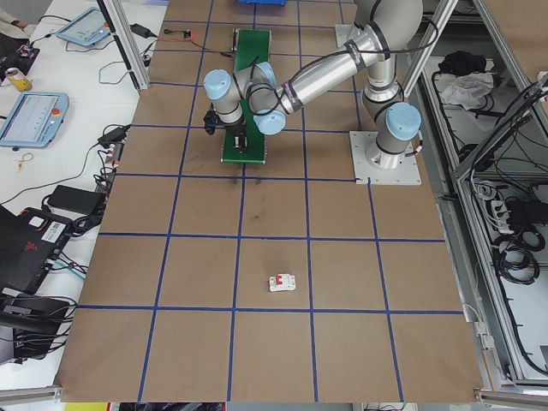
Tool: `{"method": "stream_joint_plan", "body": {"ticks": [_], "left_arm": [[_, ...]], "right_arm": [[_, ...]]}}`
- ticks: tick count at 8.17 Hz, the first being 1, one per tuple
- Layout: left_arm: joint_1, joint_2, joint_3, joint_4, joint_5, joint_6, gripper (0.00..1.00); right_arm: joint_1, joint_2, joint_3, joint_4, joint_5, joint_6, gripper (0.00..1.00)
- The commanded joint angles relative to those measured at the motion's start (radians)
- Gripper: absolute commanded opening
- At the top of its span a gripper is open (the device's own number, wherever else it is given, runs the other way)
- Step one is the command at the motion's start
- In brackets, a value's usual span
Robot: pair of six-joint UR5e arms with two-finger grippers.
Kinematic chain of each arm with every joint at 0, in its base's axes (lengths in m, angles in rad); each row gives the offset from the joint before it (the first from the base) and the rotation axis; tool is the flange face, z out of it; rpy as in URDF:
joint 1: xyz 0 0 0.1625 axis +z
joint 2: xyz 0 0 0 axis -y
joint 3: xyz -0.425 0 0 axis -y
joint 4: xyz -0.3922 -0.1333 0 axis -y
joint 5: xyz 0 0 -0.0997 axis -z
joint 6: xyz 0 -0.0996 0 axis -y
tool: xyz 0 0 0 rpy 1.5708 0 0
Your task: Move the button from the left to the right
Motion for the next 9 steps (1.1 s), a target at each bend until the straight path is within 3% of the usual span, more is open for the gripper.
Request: {"method": "stream_joint_plan", "body": {"ticks": [1, 2, 4, 7, 9], "left_arm": [[0.0, 0.001, -0.002, -0.02, 0.002, -0.008, 0.63], [-0.006, 0.012, -0.002, -0.027, -0.005, -0.009, 0.99], [-0.047, 0.038, 0.009, -0.097, -0.007, -0.009, 1.0], [-0.152, 0.239, 0.004, -0.27, -0.054, -0.19, 1.0], [-0.186, 0.279, 0.012, -0.262, -0.051, -0.181, 1.0]], "right_arm": [[0.0, 0.0, 0.0, 0.001, 0.001, 0.001, 1.0], [0.0, 0.0, 0.0, 0.001, 0.001, 0.001, 1.0], [0.0, 0.0, 0.0, 0.001, -0.001, -0.001, 1.0], [0.0, 0.0, 0.0, 0.001, -0.001, -0.001, 1.0], [0.0, 0.008, 0.0, -0.007, 0.001, -0.004, 1.0]]}}
